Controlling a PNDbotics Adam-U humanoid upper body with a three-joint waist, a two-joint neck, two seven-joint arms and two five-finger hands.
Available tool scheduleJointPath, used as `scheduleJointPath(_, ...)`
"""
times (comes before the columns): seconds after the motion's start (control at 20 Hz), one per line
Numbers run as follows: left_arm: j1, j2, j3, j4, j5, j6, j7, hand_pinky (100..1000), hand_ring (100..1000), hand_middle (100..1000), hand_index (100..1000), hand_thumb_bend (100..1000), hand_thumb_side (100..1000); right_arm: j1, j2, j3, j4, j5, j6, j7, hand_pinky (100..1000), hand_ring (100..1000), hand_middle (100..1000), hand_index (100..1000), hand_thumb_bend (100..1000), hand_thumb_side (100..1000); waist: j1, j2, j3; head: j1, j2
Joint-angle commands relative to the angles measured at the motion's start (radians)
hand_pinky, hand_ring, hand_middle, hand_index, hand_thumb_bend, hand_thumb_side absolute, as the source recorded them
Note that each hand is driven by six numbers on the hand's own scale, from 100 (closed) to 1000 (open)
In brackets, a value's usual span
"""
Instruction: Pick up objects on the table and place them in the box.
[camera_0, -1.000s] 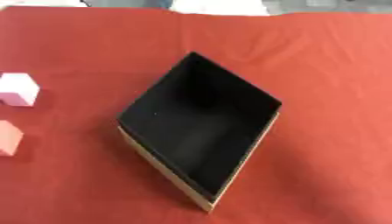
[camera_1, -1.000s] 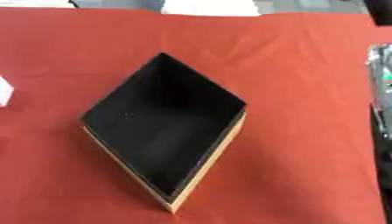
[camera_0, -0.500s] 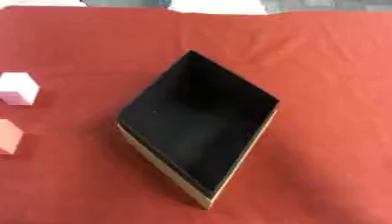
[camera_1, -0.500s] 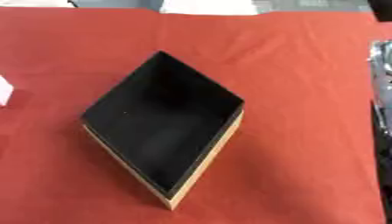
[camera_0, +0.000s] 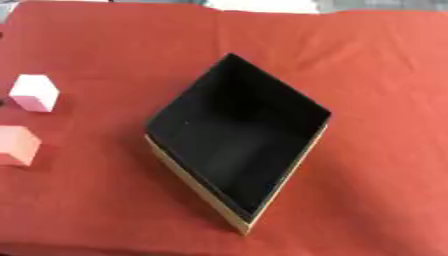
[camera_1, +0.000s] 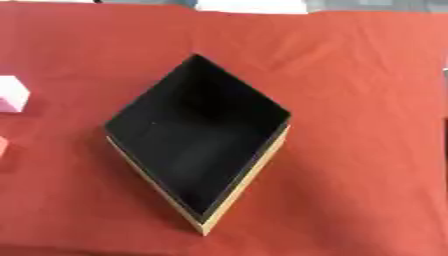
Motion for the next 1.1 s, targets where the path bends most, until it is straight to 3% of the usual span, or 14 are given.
scheduleJointPath(0.05,-0.018,0.035,0.004,0.0,0.003,-0.002,-0.011,780,870,894,944,455,192,-0.011,-0.018,-0.003,-0.017,0.0,0.001,0.003,808,660,564,803,100,668,0.002,-0.014,0.001,0.005,0.006)
scheduleJointPath(0.6,-0.066,0.06,-0.039,0.041,-0.04,-0.033,-0.071,814,899,910,956,653,249,-0.014,-0.022,0.0,-0.017,-0.005,0.004,0.006,808,659,562,803,100,667,0.0,-0.006,-0.001,0.0,0.006)
scheduleJointPath(0.95,-0.089,0.064,-0.053,0.065,-0.059,-0.057,-0.091,816,901,910,956,660,253,-0.016,-0.024,0.0,-0.017,-0.007,0.005,0.007,808,659,562,803,100,667,-0.001,-0.004,0.0,-0.002,0.005)
scheduleJointPath(1.0,-0.089,0.069,-0.059,0.071,-0.062,-0.061,-0.094,837,920,917,961,760,273,-0.017,-0.025,0.002,-0.017,-0.007,0.005,0.008,808,658,561,803,100,666,-0.002,0.0,-0.001,0.002,0.005)
scheduleJointPath(1.1,-0.106,0.088,-0.091,0.102,-0.083,-0.08,-0.114,841,924,919,961,786,261,-0.02,-0.026,0.003,-0.017,-0.01,0.006,0.009,808,657,560,803,100,666,-0.004,0.004,-0.001,0.007,0.006)
